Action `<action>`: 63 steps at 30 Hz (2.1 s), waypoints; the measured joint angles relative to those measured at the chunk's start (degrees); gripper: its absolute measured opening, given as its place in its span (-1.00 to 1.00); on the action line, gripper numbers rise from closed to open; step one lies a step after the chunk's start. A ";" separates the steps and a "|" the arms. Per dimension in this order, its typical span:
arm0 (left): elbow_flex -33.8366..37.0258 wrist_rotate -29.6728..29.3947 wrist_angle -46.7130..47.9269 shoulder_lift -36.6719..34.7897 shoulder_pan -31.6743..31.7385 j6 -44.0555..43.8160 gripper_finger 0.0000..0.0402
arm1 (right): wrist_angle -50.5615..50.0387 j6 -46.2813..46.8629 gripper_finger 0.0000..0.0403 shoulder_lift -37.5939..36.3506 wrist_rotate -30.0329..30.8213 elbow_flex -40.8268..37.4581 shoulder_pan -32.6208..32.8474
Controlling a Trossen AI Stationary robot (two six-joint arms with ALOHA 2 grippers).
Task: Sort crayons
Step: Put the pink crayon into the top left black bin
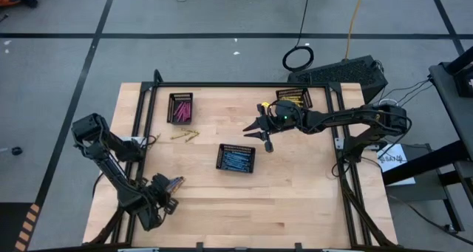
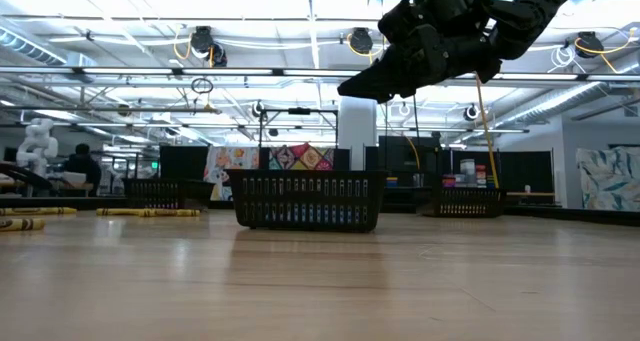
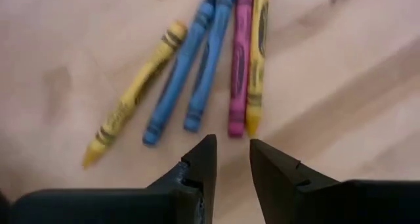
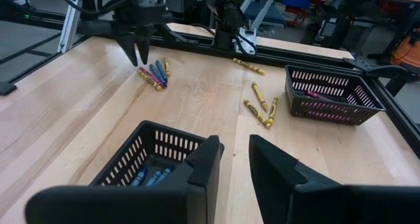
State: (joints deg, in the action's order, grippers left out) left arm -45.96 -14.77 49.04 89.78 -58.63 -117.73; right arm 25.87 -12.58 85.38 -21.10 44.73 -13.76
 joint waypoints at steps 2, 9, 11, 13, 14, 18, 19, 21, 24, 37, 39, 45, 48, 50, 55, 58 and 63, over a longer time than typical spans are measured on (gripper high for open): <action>0.90 -0.35 -0.03 0.00 0.08 -0.09 -0.53 | 0.00 -0.02 -0.66 0.00 0.01 0.00 0.00; 2.52 -1.50 -0.03 0.10 0.59 0.08 -0.53 | 0.00 -0.07 -0.66 0.00 0.02 0.00 0.00; 2.58 -2.56 -0.05 0.11 0.57 0.18 -0.53 | 0.00 -0.07 -0.66 0.00 0.00 0.00 0.00; 2.58 -3.88 -0.28 0.11 0.55 1.20 -0.53 | 0.00 -0.07 -0.66 0.00 0.01 0.00 0.00; 2.58 -4.64 -0.56 0.11 0.55 1.50 -0.53 | 0.00 -0.07 -0.66 0.00 0.00 0.00 0.00; 2.58 -5.48 -0.74 0.11 0.55 2.09 -0.53 | 0.00 -0.07 -0.66 0.01 0.00 0.00 0.00; 2.58 -5.46 -0.93 0.16 0.55 3.00 -0.53 | 0.00 -0.08 -0.66 0.01 0.01 0.00 0.00; 2.58 -5.34 -1.45 0.57 0.55 5.17 -0.53 | 0.00 -0.09 -0.66 0.01 0.00 0.00 0.00; 2.55 -4.32 -1.70 1.74 0.55 6.89 -0.53 | 0.00 -0.07 -0.66 0.02 0.00 0.00 0.00; 2.36 -2.69 -2.70 2.91 0.50 7.46 -0.95 | -3.19 -0.55 -0.66 -0.04 0.00 -0.02 -0.17; 1.65 -2.40 -1.32 2.84 0.48 7.23 -0.95 | -5.23 -0.55 -0.66 -0.92 0.10 -0.04 -0.17; -3.92 -1.70 9.27 0.06 0.40 7.07 -0.98 | -12.61 -2.01 -0.66 -7.13 1.99 -0.04 -0.17; -6.74 -7.31 15.31 -0.81 0.55 7.05 -0.98 | -15.25 -3.01 -0.66 -10.22 4.15 -0.04 -0.17; -8.64 -14.89 18.02 -1.05 0.96 6.99 -0.98 | -16.42 -3.11 -0.66 -11.69 4.72 -0.07 -0.17; -8.75 -37.95 26.53 -1.05 7.75 -0.46 -0.98 | -13.71 -3.26 -0.66 -10.29 4.55 -0.07 -0.13; -8.67 -38.77 31.91 -1.03 16.41 -1.55 -0.98 | -9.18 -1.54 -0.66 -7.15 4.54 -0.07 -0.02; -8.67 -38.74 36.11 -1.27 32.90 5.54 -0.98 | -3.55 0.79 -0.66 -2.99 4.39 -0.07 1.57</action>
State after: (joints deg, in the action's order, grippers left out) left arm -54.63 -53.50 85.14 88.50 -25.73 -112.19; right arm 22.32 -11.79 82.40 -16.71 44.66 -12.19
